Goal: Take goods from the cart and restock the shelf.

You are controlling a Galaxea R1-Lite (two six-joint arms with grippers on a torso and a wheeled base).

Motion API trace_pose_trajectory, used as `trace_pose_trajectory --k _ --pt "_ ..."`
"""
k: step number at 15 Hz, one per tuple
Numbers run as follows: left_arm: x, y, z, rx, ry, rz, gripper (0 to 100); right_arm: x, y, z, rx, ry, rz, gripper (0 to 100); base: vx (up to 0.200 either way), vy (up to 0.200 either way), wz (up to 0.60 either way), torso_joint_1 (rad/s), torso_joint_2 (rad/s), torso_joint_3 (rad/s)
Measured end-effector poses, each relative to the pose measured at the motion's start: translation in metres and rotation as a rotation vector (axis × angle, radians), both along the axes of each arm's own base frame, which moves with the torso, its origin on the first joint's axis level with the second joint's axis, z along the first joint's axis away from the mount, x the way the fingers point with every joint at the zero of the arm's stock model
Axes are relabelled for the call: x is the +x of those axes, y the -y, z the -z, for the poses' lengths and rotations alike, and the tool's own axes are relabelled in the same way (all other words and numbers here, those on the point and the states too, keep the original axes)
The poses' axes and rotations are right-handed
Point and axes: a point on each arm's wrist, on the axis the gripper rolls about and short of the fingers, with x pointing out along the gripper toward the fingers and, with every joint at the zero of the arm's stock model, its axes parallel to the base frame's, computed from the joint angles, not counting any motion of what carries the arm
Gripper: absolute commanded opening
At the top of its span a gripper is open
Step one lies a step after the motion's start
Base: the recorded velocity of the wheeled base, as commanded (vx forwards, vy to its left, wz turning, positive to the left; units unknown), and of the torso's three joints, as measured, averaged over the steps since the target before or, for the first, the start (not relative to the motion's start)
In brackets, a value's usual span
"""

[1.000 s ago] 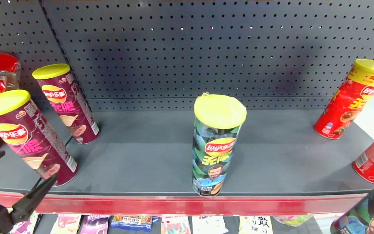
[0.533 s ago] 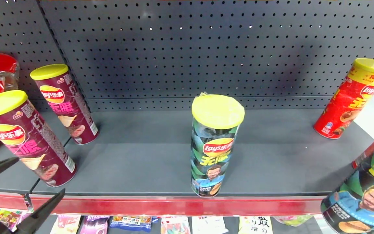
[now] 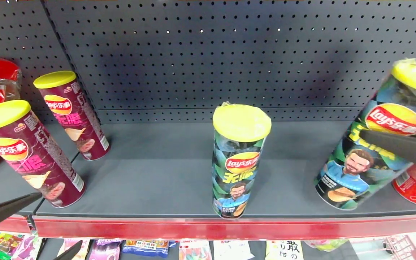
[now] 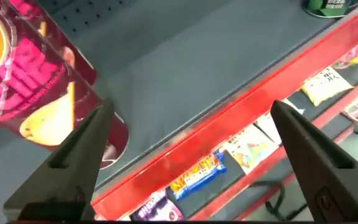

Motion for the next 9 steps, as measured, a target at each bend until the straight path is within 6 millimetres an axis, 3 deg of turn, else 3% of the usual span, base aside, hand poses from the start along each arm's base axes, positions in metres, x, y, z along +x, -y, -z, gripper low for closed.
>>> trace_pose_trajectory --k 9 --pt "0.018 0.014 -0.010 -0.059 -0.095 0.122 100 0.091 -0.056 -0.006 0.003 0.000 -0.095 0 0.000 0.000 0.00 0.000 0.00 0.000"
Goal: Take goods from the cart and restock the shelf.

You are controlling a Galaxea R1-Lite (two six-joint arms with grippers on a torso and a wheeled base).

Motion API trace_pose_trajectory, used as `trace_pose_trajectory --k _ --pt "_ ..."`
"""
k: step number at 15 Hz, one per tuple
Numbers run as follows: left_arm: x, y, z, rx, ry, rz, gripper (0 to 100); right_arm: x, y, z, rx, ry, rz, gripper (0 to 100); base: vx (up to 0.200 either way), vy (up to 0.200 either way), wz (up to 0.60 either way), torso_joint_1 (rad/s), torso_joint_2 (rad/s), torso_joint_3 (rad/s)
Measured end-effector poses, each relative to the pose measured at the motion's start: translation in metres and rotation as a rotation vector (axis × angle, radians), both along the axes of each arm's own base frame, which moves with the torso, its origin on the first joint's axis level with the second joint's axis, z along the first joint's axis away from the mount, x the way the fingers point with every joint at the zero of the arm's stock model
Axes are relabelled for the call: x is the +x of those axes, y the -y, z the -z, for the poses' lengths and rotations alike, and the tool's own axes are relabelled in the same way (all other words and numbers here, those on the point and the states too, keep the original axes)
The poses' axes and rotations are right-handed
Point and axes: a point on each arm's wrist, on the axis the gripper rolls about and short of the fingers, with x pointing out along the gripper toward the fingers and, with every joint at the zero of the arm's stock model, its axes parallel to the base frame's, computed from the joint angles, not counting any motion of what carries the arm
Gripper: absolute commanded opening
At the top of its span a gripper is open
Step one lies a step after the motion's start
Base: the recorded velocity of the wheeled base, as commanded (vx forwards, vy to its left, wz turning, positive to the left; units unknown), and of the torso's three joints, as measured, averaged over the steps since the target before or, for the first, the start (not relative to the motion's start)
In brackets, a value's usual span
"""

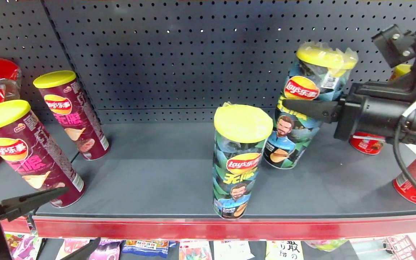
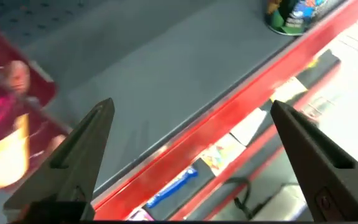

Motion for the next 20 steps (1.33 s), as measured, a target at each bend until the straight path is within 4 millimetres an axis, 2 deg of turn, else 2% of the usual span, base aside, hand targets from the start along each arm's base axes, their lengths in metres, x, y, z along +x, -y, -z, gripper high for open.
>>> trace_pose_trajectory --k 3,7,20 --pt "0.004 0.007 0.002 0.010 -0.028 0.052 100 0.028 -0.016 0.008 0.007 0.002 -0.017 0 0.000 0.000 0.00 0.000 0.00 0.000" --pt "0.009 0.013 0.002 0.014 -0.059 0.087 100 0.049 -0.028 0.023 -0.012 -0.042 -0.033 0 0.000 0.000 0.00 0.000 0.00 0.000" --pt "0.013 0.016 -0.001 0.011 -0.066 0.086 100 0.072 -0.055 0.034 -0.023 -0.063 -0.074 0 0.000 0.000 0.00 0.000 0.00 0.000"
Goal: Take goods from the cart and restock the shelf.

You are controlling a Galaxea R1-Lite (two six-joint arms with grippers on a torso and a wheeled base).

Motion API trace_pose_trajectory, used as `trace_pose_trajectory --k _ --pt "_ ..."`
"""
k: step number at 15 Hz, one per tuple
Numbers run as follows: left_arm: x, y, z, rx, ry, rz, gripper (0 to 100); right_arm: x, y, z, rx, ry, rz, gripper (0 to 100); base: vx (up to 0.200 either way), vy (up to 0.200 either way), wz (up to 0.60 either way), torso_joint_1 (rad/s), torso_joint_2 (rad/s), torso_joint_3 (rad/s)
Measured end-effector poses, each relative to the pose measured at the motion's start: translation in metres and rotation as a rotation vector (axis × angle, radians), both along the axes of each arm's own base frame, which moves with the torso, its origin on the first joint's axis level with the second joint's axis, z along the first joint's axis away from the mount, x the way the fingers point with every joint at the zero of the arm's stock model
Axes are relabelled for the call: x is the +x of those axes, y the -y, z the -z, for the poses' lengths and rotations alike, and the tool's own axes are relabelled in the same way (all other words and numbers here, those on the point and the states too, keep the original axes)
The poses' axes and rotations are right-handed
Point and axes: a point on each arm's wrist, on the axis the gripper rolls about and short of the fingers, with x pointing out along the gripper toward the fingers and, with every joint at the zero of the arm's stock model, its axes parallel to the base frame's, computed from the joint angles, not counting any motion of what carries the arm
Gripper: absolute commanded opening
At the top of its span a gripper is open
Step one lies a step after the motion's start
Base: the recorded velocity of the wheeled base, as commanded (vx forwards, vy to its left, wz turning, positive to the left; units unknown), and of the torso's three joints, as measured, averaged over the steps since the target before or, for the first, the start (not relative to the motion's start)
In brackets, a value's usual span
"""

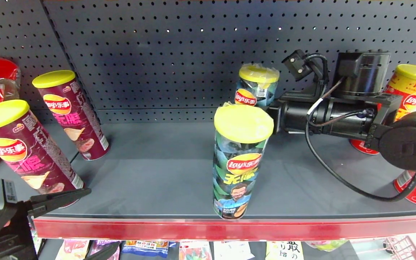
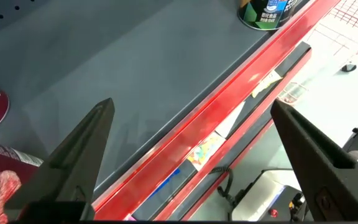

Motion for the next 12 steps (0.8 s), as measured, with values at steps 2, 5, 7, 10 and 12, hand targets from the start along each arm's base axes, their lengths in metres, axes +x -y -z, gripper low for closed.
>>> trace_pose_trajectory --k 2,5,7,10,12 --pt "0.0000 0.0000 0.0000 0.000 0.000 0.000 100 0.0015 -0.0016 0.0016 0.000 0.000 -0.001 0 0.000 0.000 0.00 0.000 0.00 0.000" --pt "0.0001 0.0000 0.0000 -0.001 -0.001 0.000 100 0.0037 -0.0035 0.0020 0.010 0.017 -0.003 0 0.000 0.000 0.00 0.000 0.00 0.000" --pt "0.0000 0.0000 0.0002 -0.005 -0.006 -0.002 100 0.0028 -0.0051 0.0037 0.007 0.013 -0.006 100 0.000 0.000 0.00 0.000 0.00 0.000" --pt "0.0001 0.0001 0.0005 -0.009 -0.011 -0.003 100 0.0014 -0.0058 0.0051 0.004 0.008 -0.008 100 0.000 0.000 0.00 0.000 0.00 0.000" --pt "0.0001 0.0001 0.0007 -0.009 -0.012 -0.004 100 -0.0030 -0.0036 0.0054 0.001 0.004 -0.005 100 0.000 0.000 0.00 0.000 0.00 0.000"
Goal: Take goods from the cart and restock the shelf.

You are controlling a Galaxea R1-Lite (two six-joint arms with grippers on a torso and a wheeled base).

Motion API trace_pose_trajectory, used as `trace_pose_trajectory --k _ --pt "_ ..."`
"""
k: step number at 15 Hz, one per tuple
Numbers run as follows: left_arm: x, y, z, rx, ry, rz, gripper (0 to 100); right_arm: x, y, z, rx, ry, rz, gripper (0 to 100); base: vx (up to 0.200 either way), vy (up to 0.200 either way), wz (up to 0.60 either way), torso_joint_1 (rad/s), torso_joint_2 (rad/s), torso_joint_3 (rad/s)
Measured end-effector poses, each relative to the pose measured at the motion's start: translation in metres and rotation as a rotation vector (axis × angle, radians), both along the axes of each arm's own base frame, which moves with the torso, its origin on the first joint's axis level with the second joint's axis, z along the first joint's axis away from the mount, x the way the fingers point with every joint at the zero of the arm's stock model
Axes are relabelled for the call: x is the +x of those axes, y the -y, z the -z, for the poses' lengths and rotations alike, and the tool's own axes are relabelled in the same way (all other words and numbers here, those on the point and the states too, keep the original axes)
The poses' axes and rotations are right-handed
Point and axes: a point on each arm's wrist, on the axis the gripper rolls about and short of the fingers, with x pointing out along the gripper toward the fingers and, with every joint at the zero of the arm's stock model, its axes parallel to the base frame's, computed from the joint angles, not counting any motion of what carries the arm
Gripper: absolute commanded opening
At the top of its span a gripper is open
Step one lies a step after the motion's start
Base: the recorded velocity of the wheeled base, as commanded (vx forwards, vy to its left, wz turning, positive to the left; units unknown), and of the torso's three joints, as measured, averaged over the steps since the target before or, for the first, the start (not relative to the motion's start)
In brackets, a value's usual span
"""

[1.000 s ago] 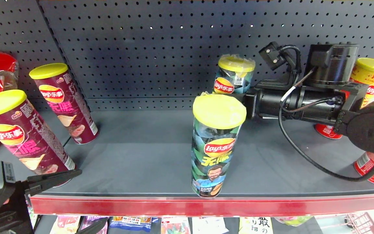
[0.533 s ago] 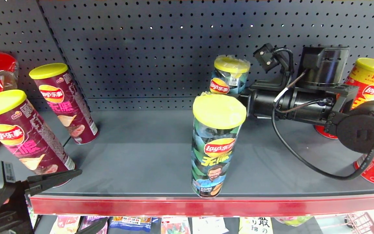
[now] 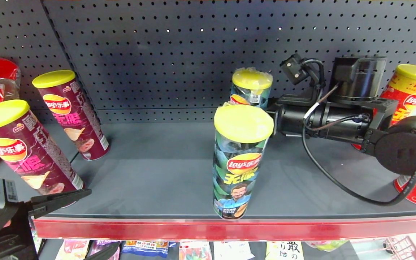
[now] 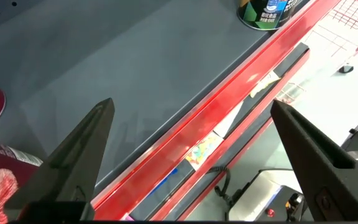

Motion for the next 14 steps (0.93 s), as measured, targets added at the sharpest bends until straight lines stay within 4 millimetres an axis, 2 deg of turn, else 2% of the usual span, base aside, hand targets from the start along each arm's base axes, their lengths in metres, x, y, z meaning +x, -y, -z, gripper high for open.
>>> trace_pose_trajectory --k 3,7,11,14 --pt "0.002 0.001 0.000 -0.008 -0.014 -0.005 100 -0.014 0.009 -0.001 -0.005 -0.005 0.013 100 0.000 0.000 0.00 0.000 0.00 0.000" --pt "0.011 0.005 -0.002 0.000 -0.031 -0.009 100 -0.044 0.028 0.004 -0.026 -0.029 0.061 100 0.000 0.000 0.00 0.000 0.00 0.000" --pt "0.028 0.014 -0.003 0.019 -0.069 0.001 100 -0.091 0.055 0.022 -0.060 -0.068 0.104 100 0.000 0.000 0.00 0.000 0.00 0.000" --pt "0.041 0.027 -0.002 0.034 -0.106 0.047 100 -0.133 0.078 0.034 -0.065 -0.071 0.105 100 0.000 0.000 0.00 0.000 0.00 0.000"
